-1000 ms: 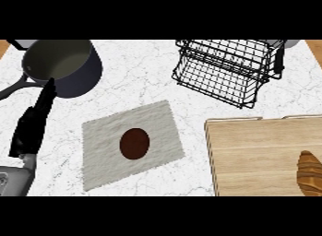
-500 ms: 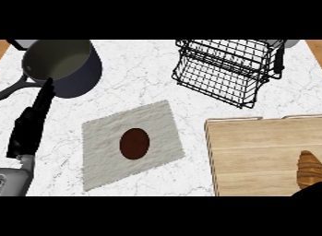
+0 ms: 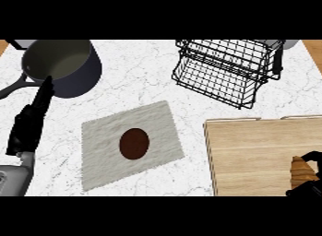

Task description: Pick the croissant from the tray and place it in the tiered basket

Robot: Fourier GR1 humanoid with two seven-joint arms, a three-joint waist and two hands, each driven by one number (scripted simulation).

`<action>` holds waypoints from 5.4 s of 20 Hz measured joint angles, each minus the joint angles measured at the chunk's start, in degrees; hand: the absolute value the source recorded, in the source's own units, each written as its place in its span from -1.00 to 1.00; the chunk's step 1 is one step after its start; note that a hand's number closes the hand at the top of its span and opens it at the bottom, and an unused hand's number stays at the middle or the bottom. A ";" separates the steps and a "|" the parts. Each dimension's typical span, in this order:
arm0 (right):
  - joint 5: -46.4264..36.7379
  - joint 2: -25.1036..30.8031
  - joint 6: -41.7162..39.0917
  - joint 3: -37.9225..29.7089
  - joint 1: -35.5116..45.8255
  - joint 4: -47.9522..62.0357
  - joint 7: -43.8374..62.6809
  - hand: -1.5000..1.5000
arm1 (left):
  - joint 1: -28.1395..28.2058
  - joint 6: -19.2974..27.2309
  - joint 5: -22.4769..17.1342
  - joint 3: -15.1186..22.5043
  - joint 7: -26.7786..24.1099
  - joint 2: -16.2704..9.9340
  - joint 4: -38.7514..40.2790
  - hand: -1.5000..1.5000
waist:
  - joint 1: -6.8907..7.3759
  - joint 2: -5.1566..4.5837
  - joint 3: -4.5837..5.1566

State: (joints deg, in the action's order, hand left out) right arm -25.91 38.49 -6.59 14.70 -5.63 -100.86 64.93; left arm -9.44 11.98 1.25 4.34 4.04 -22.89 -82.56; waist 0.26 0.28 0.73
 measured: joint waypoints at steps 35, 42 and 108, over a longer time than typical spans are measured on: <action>-44.00 -37.72 13.11 4.49 65.16 27.90 2.22 1.00 | -5.13 -2.71 3.10 2.94 -0.24 3.94 2.02 0.00 | 6.74 -1.05 -0.36; -43.73 -37.86 12.71 -0.11 78.90 41.25 2.96 1.00 | -4.65 -2.44 3.20 1.95 -0.56 3.64 2.43 0.00 | 5.73 -1.08 -0.48; -36.70 -28.79 21.81 -22.79 60.85 27.80 -4.03 -1.00 | 2.52 -4.22 4.96 -6.85 -0.43 4.08 -0.09 0.00 | -3.26 0.95 -0.74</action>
State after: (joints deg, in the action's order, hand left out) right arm -62.60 9.70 15.23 -8.09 55.22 -73.06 60.90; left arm -6.92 7.76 6.22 -2.51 3.61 -18.81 -82.65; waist -2.99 1.23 -0.01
